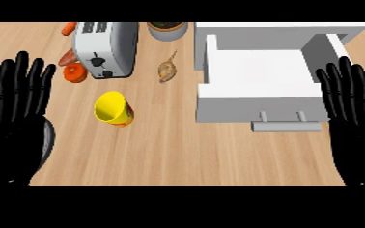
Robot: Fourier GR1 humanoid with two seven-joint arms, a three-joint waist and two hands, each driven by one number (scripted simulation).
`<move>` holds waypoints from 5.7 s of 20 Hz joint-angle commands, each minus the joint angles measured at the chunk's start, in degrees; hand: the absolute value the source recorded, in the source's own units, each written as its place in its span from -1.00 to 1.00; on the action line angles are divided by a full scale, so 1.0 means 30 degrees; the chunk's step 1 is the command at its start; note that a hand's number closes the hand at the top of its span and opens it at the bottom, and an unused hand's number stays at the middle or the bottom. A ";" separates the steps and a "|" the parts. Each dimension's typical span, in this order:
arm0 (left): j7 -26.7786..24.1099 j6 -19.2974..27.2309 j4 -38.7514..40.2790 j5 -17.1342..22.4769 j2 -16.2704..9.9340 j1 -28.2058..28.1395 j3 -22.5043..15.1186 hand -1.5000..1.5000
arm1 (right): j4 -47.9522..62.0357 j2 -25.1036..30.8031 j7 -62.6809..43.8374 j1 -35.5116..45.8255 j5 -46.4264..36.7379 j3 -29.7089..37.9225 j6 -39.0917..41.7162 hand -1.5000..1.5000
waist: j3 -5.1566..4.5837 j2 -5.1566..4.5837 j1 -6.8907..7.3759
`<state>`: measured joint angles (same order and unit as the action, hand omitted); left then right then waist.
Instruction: Pick up the cup, place it into the drawer and close the drawer
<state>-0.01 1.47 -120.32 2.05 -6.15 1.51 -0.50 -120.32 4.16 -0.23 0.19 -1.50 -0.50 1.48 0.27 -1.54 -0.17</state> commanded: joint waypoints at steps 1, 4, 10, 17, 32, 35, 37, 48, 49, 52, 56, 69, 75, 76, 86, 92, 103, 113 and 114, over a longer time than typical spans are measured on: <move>0.0760 -0.0323 0.1243 0.0334 -0.0227 0.1383 0.0404 -1.00 | 0.1591 -0.0079 0.0082 0.1430 0.0237 0.0542 -0.0130 -1.00 | -0.0087 0.0498 0.0057; 0.0493 -0.1894 0.0794 0.1772 -0.0942 0.0867 0.1083 -1.00 | 0.0721 -0.0043 0.0541 0.0315 0.0125 0.0341 0.0179 -1.00 | -0.0089 0.0519 0.0042; 0.1243 -0.1297 0.4844 0.4408 0.0323 0.1087 0.2507 -1.00 | 0.0696 0.1128 -0.2716 0.1265 0.1492 -0.0006 0.1782 -1.00 | -0.0105 0.0474 -0.0014; -0.0111 -0.1365 0.7328 0.3616 0.0125 0.1511 0.2935 -1.00 | 0.2815 0.1477 -0.1871 0.2258 0.2853 0.1492 0.2801 -1.00 | -0.0089 0.0504 0.0046; -0.5940 -0.2737 1.7602 0.2475 -0.0977 0.2339 0.4619 -1.00 | 0.4648 0.1297 -0.1567 0.4859 0.1460 0.1360 0.2188 -1.00 | -0.0096 0.0488 0.0067; -0.7574 -0.2392 2.0651 0.1894 -0.0750 0.3403 0.4697 -1.00 | 0.5010 0.2208 -0.1332 0.4919 0.2670 0.2685 0.3120 -1.00 | -0.0099 0.0471 -0.0025; -0.8782 -0.3235 2.2810 0.2036 -0.1055 0.4004 0.4907 -1.00 | 0.3737 0.1768 -0.1900 0.4268 0.2405 0.2170 0.2704 -1.00 | -0.0102 0.0480 -0.0077; -1.4689 -0.3679 3.2548 0.1155 -0.2728 0.7668 0.6226 -1.00 | 0.3799 0.2174 -0.3031 0.5257 0.2787 0.2583 0.2894 -1.00 | -0.0120 0.0429 -0.0200; -1.4613 -0.2637 3.1958 0.1063 -0.1811 0.7383 0.5853 -1.00 | 0.4598 0.2017 -0.2106 0.5047 0.2537 0.2580 0.2951 -1.00 | -0.0106 0.0462 -0.0090; -1.7715 -0.3249 3.4809 0.0608 -0.2427 0.7835 0.6249 -1.00 | 0.4909 0.1627 -0.1850 0.5190 0.2120 0.2158 0.2609 -1.00 | -0.0129 0.0397 -0.0216; -1.8650 -0.3855 3.6474 0.0660 -0.2978 0.8691 0.6603 -1.00 | 0.5205 0.2086 -0.1765 0.5422 0.2843 0.2639 0.3254 -1.00 | -0.0141 0.0347 -0.0332; -1.9360 -0.2873 3.7381 0.0170 -0.1834 1.0230 0.6430 -1.00 | 0.3910 0.2264 -0.3755 0.6399 0.2711 0.2334 0.2709 -1.00 | -0.0174 0.0272 -0.0563; -1.9573 -0.6020 3.7619 0.0353 -0.2269 0.9766 0.6550 -1.00 | 0.4726 0.2138 -0.2413 0.5629 0.2924 0.2713 0.3070 -1.00 | -0.0182 0.0205 -0.0630; -1.9040 -0.6923 3.7528 0.0379 -0.2344 1.0211 0.6497 -1.00 | 0.4405 0.2092 -0.2403 0.5507 0.2775 0.2335 0.3211 -1.00 | -0.0188 0.0211 -0.0679; -2.2845 0.0780 3.5647 -0.0305 -0.1219 1.0179 0.6615 1.00 | 0.4874 0.2463 -0.2990 0.6523 0.2548 0.2522 0.2988 -1.00 | -0.0182 0.0185 -0.0535; -2.3743 -0.3997 3.4996 0.0801 -0.0911 1.0228 0.7214 1.00 | 0.4593 0.2845 -0.2918 0.5808 0.3389 0.3402 0.3371 -1.00 | -0.0146 0.0325 -0.0380; -2.0539 -0.3686 3.2061 0.0336 -0.0074 1.2706 0.5707 1.00 | 0.4902 0.3326 -0.2749 0.5349 0.3541 0.3861 0.3808 -1.00 | -0.0086 0.0543 -0.0074; -1.2370 -0.1763 2.5930 0.0510 0.1644 1.5691 0.3775 1.00 | 0.4345 0.2753 -0.2603 0.4997 0.2829 0.3452 0.3148 -1.00 | -0.0071 0.0707 0.0257; -1.1848 -0.1309 2.5848 0.0834 0.2015 1.6744 0.3878 1.00 | 0.4654 0.2746 -0.1910 0.4623 0.2625 0.3450 0.3346 -1.00 | -0.0071 0.0660 0.0134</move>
<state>-43.86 -5.12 -37.76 3.60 -1.71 46.54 12.22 -105.48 12.79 -6.76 15.09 7.14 10.31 11.69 0.06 0.45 0.48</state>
